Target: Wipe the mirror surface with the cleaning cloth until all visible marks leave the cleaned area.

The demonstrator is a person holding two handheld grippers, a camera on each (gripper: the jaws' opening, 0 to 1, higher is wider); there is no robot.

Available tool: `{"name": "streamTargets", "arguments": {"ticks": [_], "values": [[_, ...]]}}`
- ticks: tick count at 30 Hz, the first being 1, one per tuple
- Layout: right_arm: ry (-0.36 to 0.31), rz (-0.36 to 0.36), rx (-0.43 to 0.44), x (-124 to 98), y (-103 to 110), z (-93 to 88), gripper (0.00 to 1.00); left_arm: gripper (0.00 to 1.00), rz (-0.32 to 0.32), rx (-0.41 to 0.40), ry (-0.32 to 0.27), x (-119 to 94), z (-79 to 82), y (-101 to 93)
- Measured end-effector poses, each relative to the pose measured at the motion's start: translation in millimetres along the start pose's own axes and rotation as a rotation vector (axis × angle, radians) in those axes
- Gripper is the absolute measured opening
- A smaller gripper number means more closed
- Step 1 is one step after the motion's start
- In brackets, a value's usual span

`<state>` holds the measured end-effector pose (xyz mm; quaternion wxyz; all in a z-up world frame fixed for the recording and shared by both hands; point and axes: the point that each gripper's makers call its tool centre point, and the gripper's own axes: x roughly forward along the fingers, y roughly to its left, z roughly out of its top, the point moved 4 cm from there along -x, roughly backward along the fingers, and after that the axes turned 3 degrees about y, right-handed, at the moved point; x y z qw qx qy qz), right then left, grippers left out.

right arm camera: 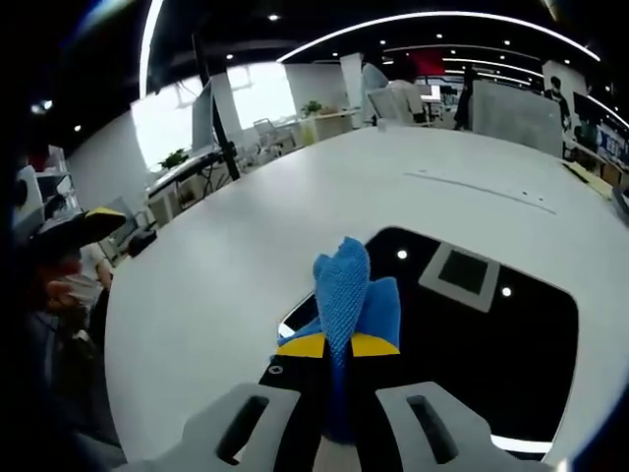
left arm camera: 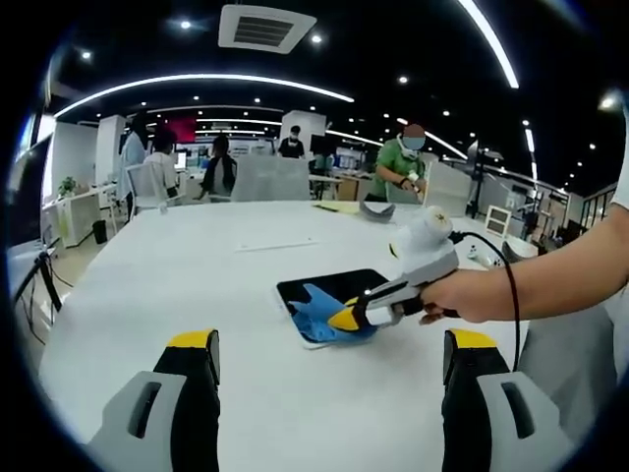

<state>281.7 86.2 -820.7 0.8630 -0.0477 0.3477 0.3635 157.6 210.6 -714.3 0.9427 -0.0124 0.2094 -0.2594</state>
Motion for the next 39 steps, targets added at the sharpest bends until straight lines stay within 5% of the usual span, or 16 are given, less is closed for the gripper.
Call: {"name": "streamTargets", "arguments": {"ticks": [39], "values": [[-0.029, -0.052, 0.06, -22.8, -21.4, -14.3, 0.02, 0.95, -0.02, 0.007, -0.001, 5.0, 1.3, -6.3]]}}
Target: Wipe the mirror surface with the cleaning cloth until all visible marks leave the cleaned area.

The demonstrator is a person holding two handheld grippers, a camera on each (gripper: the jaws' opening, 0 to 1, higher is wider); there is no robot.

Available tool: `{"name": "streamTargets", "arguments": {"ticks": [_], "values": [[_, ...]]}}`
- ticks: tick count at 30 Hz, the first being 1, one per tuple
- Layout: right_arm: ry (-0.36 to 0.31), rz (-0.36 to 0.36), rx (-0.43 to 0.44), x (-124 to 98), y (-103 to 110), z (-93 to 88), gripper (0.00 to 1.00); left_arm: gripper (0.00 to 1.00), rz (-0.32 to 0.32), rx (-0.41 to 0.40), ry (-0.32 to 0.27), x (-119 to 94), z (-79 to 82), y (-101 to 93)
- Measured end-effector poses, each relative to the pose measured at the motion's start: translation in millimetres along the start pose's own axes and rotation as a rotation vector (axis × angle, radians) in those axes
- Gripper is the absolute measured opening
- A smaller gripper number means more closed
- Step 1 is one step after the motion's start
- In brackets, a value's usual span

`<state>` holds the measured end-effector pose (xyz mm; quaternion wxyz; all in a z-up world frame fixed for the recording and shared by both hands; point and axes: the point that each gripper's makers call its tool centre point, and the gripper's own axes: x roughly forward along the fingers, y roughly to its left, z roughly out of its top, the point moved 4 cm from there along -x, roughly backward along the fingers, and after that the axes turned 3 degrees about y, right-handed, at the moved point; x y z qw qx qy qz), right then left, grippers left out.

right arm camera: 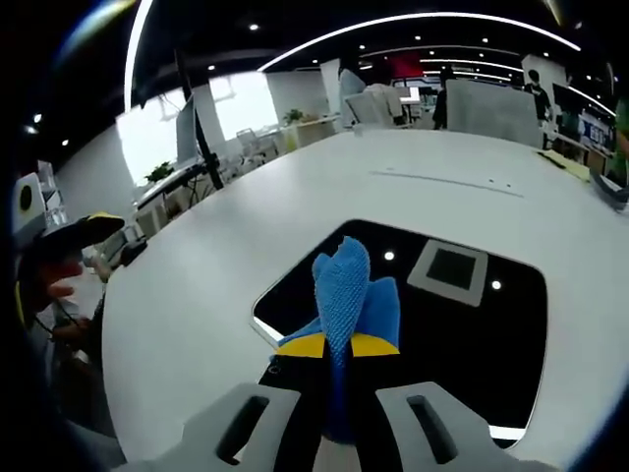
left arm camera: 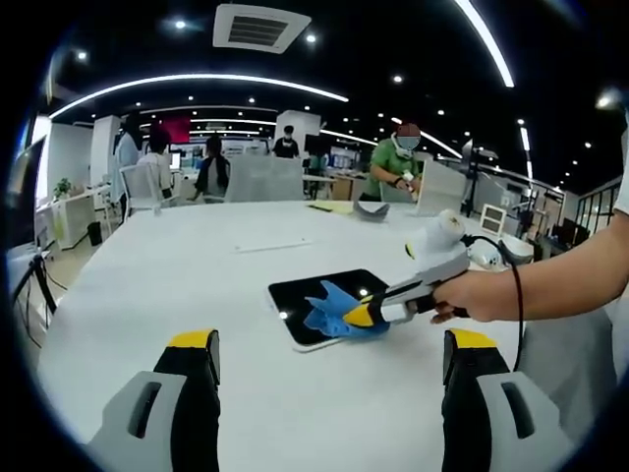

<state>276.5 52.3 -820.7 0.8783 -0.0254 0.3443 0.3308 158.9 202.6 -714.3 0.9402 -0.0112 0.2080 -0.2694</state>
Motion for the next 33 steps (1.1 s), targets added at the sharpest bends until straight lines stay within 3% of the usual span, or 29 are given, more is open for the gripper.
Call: {"name": "streamTargets", "arguments": {"ticks": [33], "values": [[-0.019, -0.084, 0.091, -39.5, -45.6, -19.7, 0.02, 0.95, -0.019, 0.02, 0.003, 3.7, 5.1, -8.2]]}}
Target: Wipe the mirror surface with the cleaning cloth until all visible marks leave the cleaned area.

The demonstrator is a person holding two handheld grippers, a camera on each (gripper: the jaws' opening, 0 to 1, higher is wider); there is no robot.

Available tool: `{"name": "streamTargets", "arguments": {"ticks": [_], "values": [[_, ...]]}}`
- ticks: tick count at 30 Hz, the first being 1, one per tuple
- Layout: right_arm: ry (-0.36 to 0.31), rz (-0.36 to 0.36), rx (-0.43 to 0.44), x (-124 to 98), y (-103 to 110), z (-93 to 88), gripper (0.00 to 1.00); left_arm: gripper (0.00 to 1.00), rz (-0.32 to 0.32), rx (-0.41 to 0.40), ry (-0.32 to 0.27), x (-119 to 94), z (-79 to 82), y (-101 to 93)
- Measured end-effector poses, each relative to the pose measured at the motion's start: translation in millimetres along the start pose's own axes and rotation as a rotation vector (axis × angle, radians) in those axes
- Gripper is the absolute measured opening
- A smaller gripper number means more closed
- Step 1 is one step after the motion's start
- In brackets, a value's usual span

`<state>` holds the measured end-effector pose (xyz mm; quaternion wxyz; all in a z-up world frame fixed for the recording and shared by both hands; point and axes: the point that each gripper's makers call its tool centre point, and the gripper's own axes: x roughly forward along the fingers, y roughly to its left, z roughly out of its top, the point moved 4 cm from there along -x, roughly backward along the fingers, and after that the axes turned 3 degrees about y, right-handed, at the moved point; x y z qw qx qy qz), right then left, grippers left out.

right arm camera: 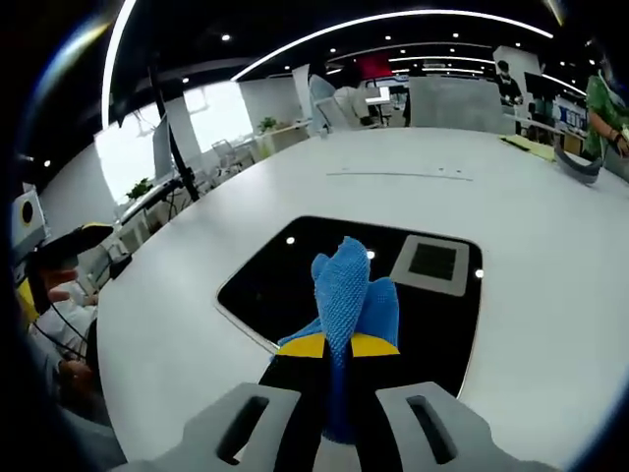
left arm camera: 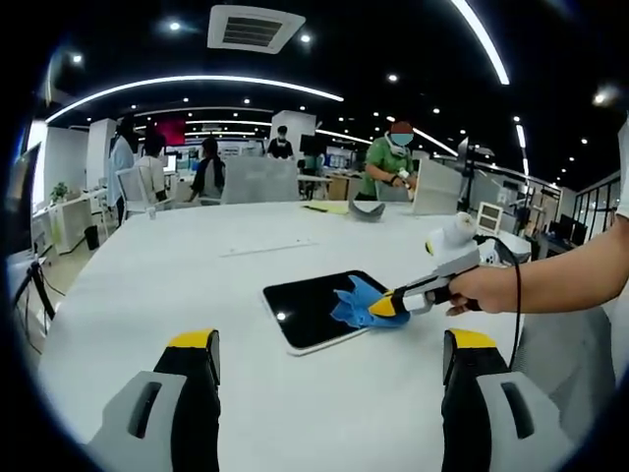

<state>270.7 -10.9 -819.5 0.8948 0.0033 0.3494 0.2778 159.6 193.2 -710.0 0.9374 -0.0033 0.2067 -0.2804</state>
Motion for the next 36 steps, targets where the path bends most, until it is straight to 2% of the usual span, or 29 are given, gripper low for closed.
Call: {"name": "streamTargets", "arguments": {"ticks": [9, 19, 36], "values": [[-0.012, -0.03, 0.029, -12.8, -17.0, -6.5, 0.02, 0.95, -0.009, 0.01, 0.004, 2.3, 0.1, -2.5], [-0.027, -0.046, 0.069, -18.6, -25.9, -9.0, 0.02, 0.95, -0.011, 0.029, 0.009, -0.3, 3.6, -4.0], [-0.041, -0.064, 0.079, -22.5, -31.2, -10.9, 0.02, 0.95, -0.012, 0.028, 0.008, 0.8, 3.8, -5.7]]}}
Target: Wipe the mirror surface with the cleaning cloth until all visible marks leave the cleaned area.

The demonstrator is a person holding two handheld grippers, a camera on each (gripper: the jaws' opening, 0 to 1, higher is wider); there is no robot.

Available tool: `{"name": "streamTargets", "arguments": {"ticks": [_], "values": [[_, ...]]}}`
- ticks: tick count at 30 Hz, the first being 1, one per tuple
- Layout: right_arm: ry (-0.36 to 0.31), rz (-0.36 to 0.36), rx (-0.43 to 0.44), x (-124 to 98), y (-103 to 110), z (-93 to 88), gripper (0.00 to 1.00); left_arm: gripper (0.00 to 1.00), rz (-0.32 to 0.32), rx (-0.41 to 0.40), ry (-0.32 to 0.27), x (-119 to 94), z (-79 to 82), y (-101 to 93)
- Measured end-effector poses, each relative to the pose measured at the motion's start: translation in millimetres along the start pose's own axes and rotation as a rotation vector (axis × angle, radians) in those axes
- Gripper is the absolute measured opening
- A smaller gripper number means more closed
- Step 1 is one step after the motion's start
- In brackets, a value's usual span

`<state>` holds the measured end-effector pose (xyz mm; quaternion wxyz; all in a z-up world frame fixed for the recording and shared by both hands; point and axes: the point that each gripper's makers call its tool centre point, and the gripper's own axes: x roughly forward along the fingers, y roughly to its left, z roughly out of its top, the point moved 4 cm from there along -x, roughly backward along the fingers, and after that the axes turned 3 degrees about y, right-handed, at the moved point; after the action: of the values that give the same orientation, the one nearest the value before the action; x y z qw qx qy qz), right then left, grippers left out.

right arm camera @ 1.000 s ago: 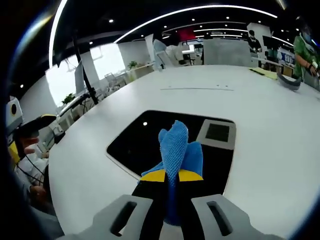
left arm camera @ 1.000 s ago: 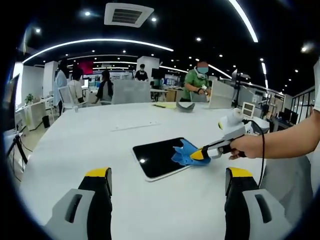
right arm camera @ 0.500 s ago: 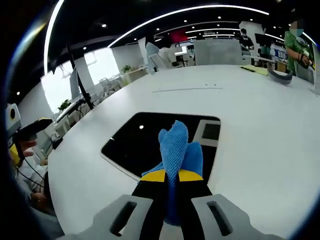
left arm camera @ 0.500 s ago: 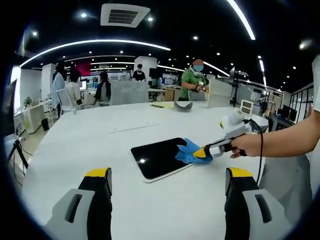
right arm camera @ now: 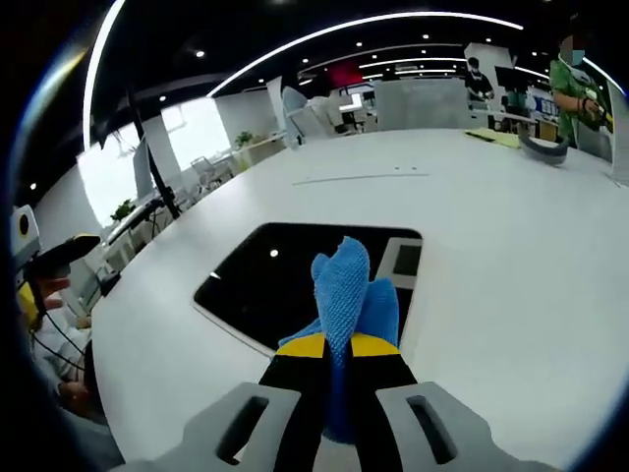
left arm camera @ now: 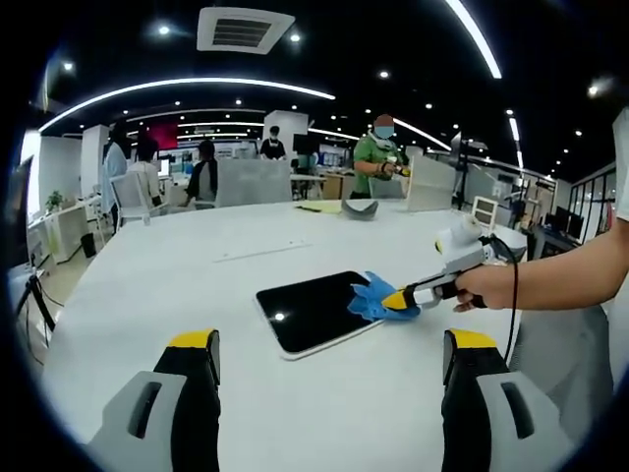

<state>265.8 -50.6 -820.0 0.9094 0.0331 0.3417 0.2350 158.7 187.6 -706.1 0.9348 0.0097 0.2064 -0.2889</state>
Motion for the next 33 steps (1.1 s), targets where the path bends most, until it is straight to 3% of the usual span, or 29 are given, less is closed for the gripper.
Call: {"name": "streamTargets", "arguments": {"ticks": [33], "values": [[-0.006, -0.003, 0.016, 11.1, -9.9, 12.2, 0.02, 0.95, 0.034, -0.015, 0.021, -6.6, -4.9, -3.0]]}}
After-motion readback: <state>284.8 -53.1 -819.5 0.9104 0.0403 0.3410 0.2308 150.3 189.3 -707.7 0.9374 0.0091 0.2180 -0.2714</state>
